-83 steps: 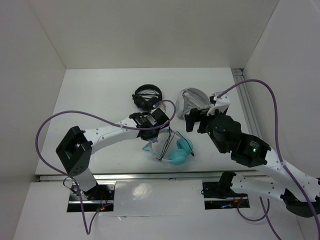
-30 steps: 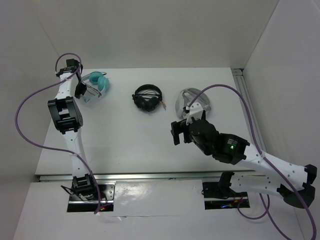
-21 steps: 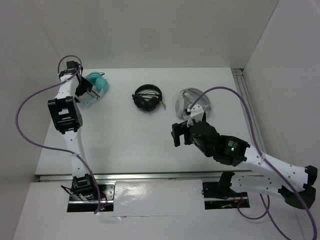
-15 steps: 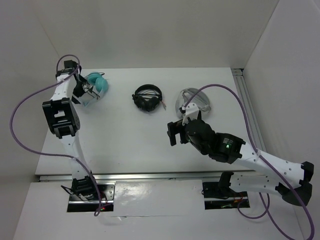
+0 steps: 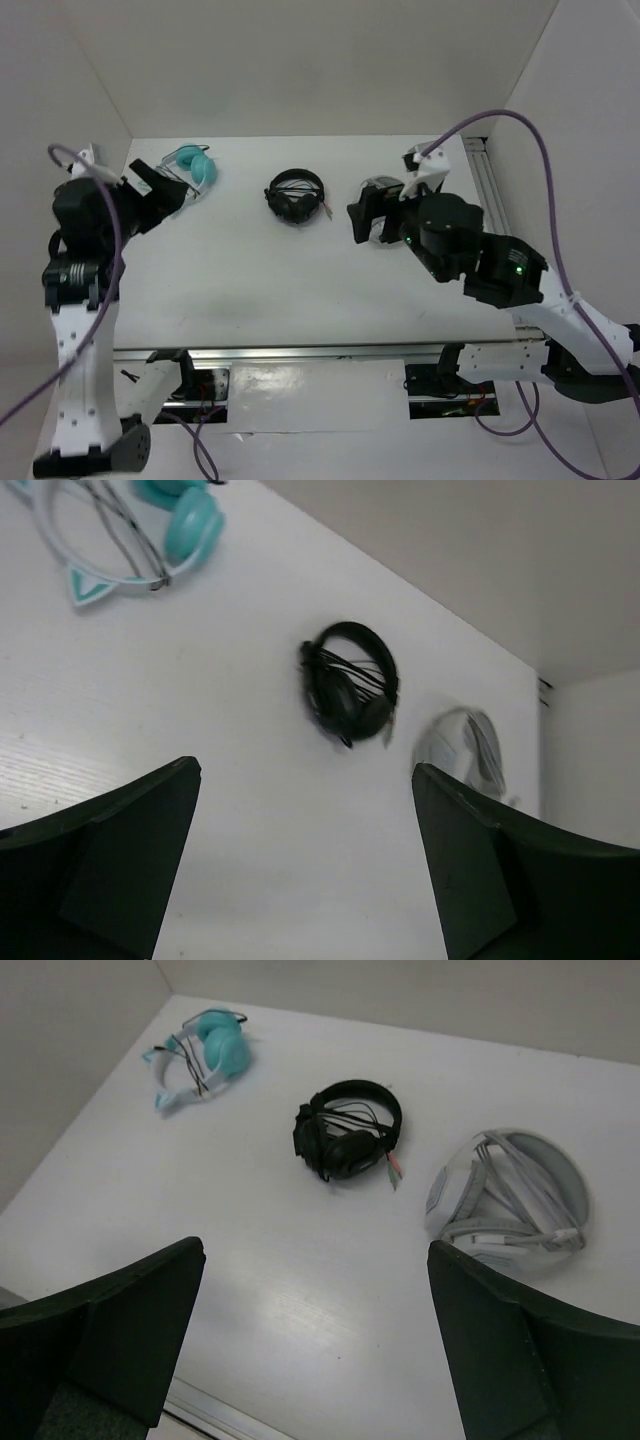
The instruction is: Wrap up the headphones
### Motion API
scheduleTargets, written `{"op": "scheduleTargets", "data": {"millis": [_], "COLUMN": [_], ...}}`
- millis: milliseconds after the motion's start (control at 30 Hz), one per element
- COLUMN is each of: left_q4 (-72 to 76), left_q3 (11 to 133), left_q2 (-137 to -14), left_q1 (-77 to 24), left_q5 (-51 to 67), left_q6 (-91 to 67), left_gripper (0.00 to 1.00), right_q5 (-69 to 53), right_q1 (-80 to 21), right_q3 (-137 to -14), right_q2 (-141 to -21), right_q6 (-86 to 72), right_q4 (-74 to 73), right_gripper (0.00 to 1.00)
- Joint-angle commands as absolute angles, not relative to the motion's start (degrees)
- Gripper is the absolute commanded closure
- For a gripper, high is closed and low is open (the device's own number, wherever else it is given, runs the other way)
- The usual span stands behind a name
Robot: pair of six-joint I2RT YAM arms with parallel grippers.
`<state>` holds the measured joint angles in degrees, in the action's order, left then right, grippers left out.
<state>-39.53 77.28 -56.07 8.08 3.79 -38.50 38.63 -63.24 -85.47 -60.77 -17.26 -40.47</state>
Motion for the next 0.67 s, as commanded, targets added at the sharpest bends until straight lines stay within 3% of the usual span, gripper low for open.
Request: {"op": "scheduleTargets", "data": {"millis": [0, 167, 233, 367, 633], "left_q4": [-42.3, -50.0, -55.4, -54.5, -56.4], "left_q3": [76.7, 83.7, 88.8, 83.3, 81.2], "left_q2": [-45.0, -29.6, -28.6, -25.0, -22.7], "left_q1": [6.2, 5.6, 5.0, -3.4, -4.0], "left_q5": [11.9, 12.5, 11.4, 10.1, 6.2], "left_q6": [-34.5, -31.9, -31.2, -35.1, -33.1], "left_gripper": [0.0, 0.0, 0.0, 0.0, 0.0], "right_q5": [42.5, 36.9, 34.7, 33.9, 35.0], "right_q1": [-63.6, -63.6, -63.6, -63.1, -63.1], "right_q3": [-93.7, -95.4, -94.0, -91.9, -90.1], "right_q2": [-57.4, -49.9, -46.1, -43.9, -41.7], "right_q6": [-15.8, -15.8, -17.4, -19.2, -19.8], "right_q4": [-48.2, -51.6, -51.6, -55.4, -57.6], "right_gripper": [0.0, 0.0, 0.0, 0.0, 0.0]}}
